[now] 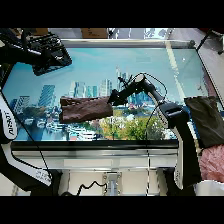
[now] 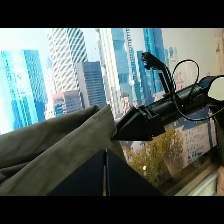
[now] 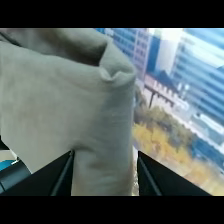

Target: Fold the shirts.

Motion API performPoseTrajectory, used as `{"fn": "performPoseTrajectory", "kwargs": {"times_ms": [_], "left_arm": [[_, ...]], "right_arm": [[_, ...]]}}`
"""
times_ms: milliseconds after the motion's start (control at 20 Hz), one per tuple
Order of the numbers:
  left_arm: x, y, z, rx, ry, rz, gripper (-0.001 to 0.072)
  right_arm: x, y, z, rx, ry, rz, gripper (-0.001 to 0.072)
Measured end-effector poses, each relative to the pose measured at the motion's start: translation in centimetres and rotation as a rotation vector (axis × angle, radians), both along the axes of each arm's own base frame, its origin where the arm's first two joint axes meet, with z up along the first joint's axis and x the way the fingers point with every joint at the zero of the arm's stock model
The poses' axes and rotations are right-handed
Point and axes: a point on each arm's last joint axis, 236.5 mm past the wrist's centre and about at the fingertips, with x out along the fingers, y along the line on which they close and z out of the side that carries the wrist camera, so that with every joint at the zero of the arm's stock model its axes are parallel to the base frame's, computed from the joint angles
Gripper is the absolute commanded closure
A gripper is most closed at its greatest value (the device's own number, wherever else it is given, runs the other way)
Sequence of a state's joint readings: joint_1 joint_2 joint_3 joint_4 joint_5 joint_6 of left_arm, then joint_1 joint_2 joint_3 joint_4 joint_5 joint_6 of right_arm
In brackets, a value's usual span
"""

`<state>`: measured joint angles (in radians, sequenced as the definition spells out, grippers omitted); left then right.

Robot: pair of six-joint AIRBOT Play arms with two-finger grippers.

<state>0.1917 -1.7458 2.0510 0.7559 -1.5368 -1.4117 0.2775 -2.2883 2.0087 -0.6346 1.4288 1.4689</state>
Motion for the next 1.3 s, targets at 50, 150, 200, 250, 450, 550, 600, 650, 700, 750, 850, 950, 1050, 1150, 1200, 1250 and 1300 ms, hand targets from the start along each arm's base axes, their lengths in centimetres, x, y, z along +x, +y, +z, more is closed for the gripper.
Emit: {"fn": "performPoseTrajectory", "kwargs": {"times_ms": [50,150,200,250,450,550,600,650,700,750,850,950,1050,1150,1200,1250,1300], "left_arm": [[0.0,0.0,0.0,0.001,-0.002,-0.001,0.0699],[0.0,0.0,0.0,0.001,-0.003,-0.001,0.0699],[0.0,0.0,0.0,0.001,-0.004,-0.001,0.0699],[0.0,0.0,0.0,0.001,-0.004,-0.001,0.0699],[0.1,0.0,0.0,0.002,-0.006,-0.002,0.0699],[0.1,0.0,0.0,0.002,-0.006,-0.002,0.0699],[0.1,0.0,0.0,0.002,-0.006,-0.002,0.0699],[0.1,0.0,0.0,0.002,-0.006,-0.002,0.0699],[0.0,0.0,0.0,0.002,-0.005,-0.002,0.0699],[0.0,0.0,0.0,0.002,-0.006,-0.002,0.0699],[0.0,0.0,0.0,0.002,-0.006,-0.002,0.0699],[0.0,0.0,0.0,0.003,-0.005,-0.003,0.0699],[0.0,0.0,0.0,0.003,-0.003,-0.005,0.0699],[0.0,0.0,0.0,0.003,-0.003,-0.005,0.0699],[0.0,0.0,0.0,0.003,-0.003,-0.005,0.0699],[0.0,0.0,0.0,0.003,-0.003,-0.005,0.0699],[0.0,0.0,0.0,0.003,-0.003,-0.004,0.0699]], "right_arm": [[0.0,0.2,-0.1,0.003,0.001,-0.001,0.0272],[-0.1,0.7,-0.1,0.014,0.002,-0.003,0.0271],[0.0,0.9,-0.1,0.021,0.0,-0.006,0.0272],[0.1,1.1,-0.1,0.028,-0.004,-0.009,0.0272],[0.6,2.0,0.8,0.08,-0.014,-0.031,0.0524],[0.9,2.5,1.2,0.108,-0.027,-0.041,0.0689],[1.0,2.6,1.5,0.121,-0.034,-0.04,0.069],[1.2,2.7,1.6,0.129,-0.041,-0.043,0.0691],[1.3,2.8,1.7,0.134,-0.047,-0.047,0.0691],[1.6,2.9,1.7,0.138,-0.056,-0.055,0.0692],[2.7,2.7,2.1,0.14,-0.086,-0.085,0.0692],[4.3,1.8,2.7,0.121,-0.134,-0.128,0.0693],[6.3,-0.7,2.9,0.055,-0.184,-0.181,0.0693],[8.1,-4.2,3.8,-0.016,-0.239,-0.22,0.0693],[9.0,-6.3,4.4,-0.052,-0.265,-0.243,0.0693],[9.9,-8.8,5.1,-0.094,-0.293,-0.272,0.0693],[10.7,-11.1,6.0,-0.125,-0.317,-0.3,0.0694]]}}
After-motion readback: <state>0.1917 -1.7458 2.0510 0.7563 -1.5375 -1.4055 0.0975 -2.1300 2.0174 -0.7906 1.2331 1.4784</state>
